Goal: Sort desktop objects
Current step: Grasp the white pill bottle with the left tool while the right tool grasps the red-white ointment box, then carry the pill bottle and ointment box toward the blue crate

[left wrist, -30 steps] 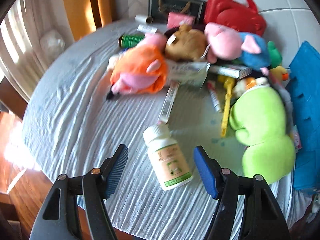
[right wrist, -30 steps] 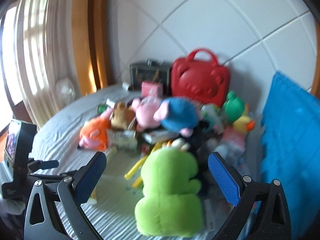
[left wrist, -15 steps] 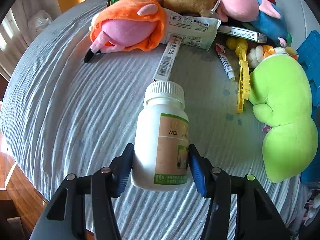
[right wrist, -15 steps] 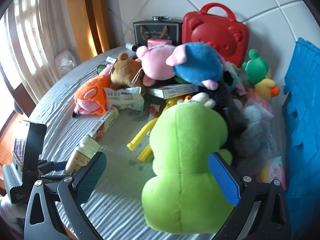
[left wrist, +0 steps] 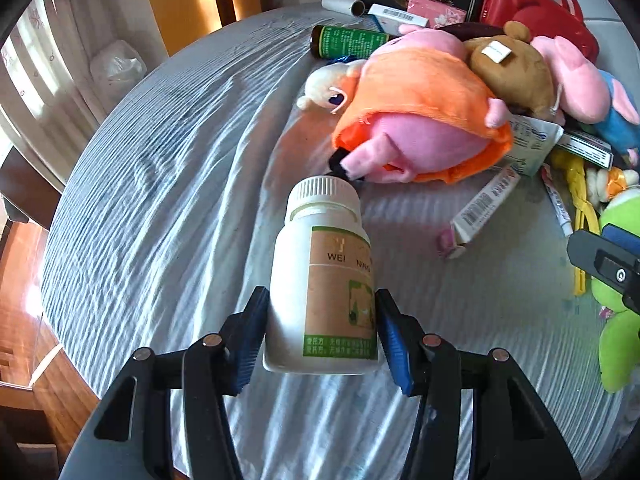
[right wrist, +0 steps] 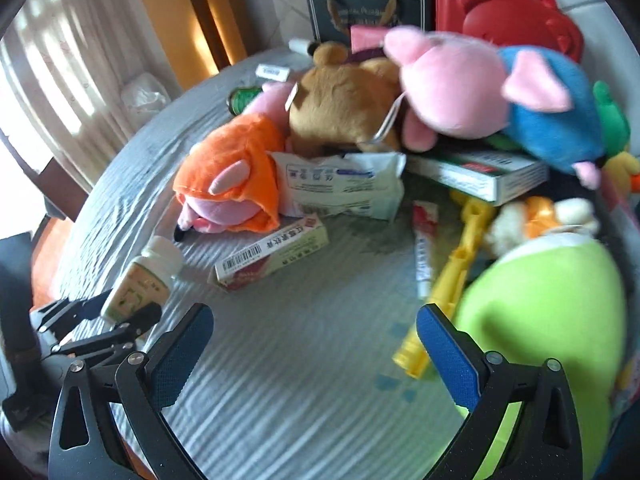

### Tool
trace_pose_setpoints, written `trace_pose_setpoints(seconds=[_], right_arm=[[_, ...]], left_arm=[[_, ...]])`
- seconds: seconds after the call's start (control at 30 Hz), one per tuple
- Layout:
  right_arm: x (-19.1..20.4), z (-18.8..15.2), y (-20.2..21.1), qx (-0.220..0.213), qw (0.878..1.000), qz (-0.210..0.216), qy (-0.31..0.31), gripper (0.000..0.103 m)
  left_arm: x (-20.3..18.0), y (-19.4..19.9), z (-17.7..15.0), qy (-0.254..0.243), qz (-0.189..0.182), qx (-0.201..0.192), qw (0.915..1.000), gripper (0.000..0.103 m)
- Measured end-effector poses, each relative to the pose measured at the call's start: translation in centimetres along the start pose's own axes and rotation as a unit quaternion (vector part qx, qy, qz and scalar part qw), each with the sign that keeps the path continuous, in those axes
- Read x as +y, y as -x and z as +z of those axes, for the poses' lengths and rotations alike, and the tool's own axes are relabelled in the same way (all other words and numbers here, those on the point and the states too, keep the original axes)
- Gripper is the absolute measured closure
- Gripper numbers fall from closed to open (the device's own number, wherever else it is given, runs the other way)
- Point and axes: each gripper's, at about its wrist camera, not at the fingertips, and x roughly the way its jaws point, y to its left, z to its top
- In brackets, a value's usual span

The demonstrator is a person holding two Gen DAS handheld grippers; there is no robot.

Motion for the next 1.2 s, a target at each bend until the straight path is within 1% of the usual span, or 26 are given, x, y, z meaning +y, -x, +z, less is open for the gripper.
trace_pose_setpoints(seconds=[0.07,0.23,0.27,0.33,0.4,0.43,0.5,0.53,0.57,0.6,0.67,0.7,0.83,0.93,1.03,1.1,1.2], right_arm=[[0.8,0.7,-1.7,0.017,1.0,-0.007,-0.015,0.0],[2.9,1.9,-4.6,0.044,0.998,-0.022,-0.027,0.0],[3.2,2.2,-5.2,0.049,0.998,-0.027,-0.033,0.002],[3.5,2.6,-6.2,0.056,0.997,-0.034,-0.043,0.014],[3.6,2.9,-6.9,0.063,0.996,-0.037,-0.053,0.018],[3.6,3.0,-7.2,0.067,0.995,-0.04,-0.056,0.023],[3.5,2.9,-7.8,0.071,0.994,-0.048,-0.062,0.037],[3.5,2.8,-7.9,0.074,0.994,-0.051,-0.064,0.055],[3.4,2.7,-7.8,0.071,0.994,-0.058,-0.064,0.06],[3.3,2.6,-7.6,0.068,0.994,-0.063,-0.062,0.068],[3.0,2.2,-7.1,0.071,0.994,-0.055,-0.068,0.083],[2.9,2.0,-6.8,0.069,0.994,-0.054,-0.069,0.085],[2.4,0.9,-4.7,0.055,0.995,-0.05,-0.065,0.085],[2.1,0.3,-2.1,0.031,0.997,-0.05,-0.056,0.085],[1.7,-0.1,0.9,0.004,0.997,-0.051,-0.049,0.085],[1.3,-0.3,2.8,-0.015,0.997,-0.054,-0.045,0.085],[0.8,-0.7,6.5,-0.053,0.996,-0.062,-0.042,0.085]], left_arm=[[0.7,-0.9,0.6,0.0,-0.008,0.003,1.0,0.051],[2.0,-2.3,2.4,-0.014,-0.03,0.005,0.9994,0.051],[2.2,-2.6,2.8,-0.017,-0.035,0.006,0.9992,0.051],[2.3,-3.2,3.4,-0.022,-0.043,0.01,0.9988,0.051],[2.5,-3.6,3.7,-0.026,-0.05,0.016,0.9983,0.051],[2.5,-3.7,3.8,-0.027,-0.053,0.02,0.998,0.051],[2.6,-4.0,3.6,-0.029,-0.061,0.031,0.9973,0.051],[2.6,-3.9,3.4,-0.032,-0.06,0.03,0.9972,0.051],[2.6,-3.9,3.3,-0.036,-0.061,0.031,0.997,0.051],[2.6,-3.8,3.1,-0.038,-0.067,0.034,0.9965,0.051],[2.7,-3.5,2.8,-0.038,-0.074,0.036,0.9959,0.051],[2.7,-3.1,2.6,-0.039,-0.074,0.035,0.9959,0.051],[2.8,-1.4,2.2,-0.041,-0.078,0.02,0.9959,0.051],[3.0,0.8,1.9,-0.047,-0.079,-0.004,0.9958,0.051],[2.5,3.0,2.3,-0.057,-0.082,-0.029,0.9945,0.051],[1.4,4.9,2.4,-0.065,-0.088,-0.048,0.9928,0.051],[-1.6,7.4,2.9,-0.081,-0.093,-0.078,0.9893,0.051]])
